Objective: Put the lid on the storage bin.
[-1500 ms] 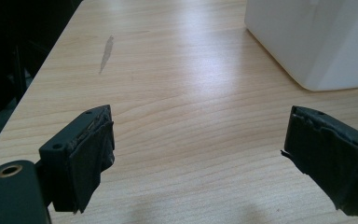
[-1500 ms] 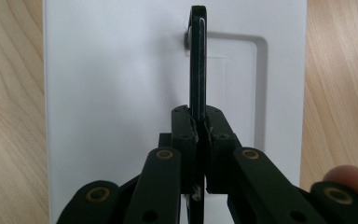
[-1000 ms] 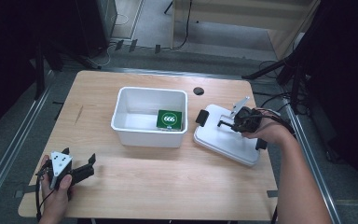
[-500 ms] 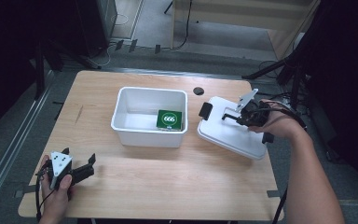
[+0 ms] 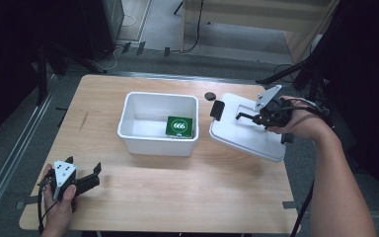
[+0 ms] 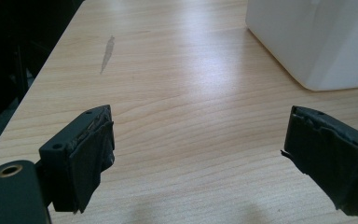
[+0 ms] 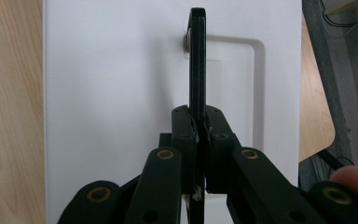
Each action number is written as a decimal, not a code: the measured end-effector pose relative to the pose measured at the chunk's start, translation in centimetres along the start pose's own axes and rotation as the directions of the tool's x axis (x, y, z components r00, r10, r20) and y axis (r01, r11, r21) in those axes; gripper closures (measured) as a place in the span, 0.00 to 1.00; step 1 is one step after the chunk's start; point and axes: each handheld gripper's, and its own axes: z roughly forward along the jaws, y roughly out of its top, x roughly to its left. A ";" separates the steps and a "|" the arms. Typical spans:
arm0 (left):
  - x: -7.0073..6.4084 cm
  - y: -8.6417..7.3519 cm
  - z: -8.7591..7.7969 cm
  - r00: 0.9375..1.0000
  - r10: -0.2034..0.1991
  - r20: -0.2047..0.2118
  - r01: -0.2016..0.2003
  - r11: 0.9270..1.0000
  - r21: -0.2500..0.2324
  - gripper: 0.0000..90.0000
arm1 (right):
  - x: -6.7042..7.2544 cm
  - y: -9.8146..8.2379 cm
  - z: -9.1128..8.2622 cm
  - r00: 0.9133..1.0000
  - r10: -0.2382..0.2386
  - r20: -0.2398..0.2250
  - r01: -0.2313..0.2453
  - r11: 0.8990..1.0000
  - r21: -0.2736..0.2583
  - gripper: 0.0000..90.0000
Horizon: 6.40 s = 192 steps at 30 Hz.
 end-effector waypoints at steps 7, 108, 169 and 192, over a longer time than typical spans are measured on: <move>0.0 0.0 0.0 1.000 -0.005 -0.004 0.005 1.000 -0.001 0.10 | -0.2 0.7 -1.0 1.000 -0.010 -0.001 0.010 1.000 -0.008 0.95; 0.1 0.0 0.0 1.000 -0.012 0.012 0.012 1.000 -0.007 0.10 | 4.3 25.0 5.1 0.958 -0.251 -0.138 0.245 0.968 -0.059 0.95; 0.1 0.0 0.1 1.000 -0.009 0.013 0.010 1.000 -0.002 0.10 | 4.6 21.8 3.3 0.967 -0.114 -0.226 0.111 0.993 -0.026 0.02; 0.1 0.0 0.0 1.000 -0.014 0.003 0.014 1.000 -0.008 0.10 | 4.3 15.2 2.1 0.978 -0.038 -0.207 0.031 0.999 -0.040 0.00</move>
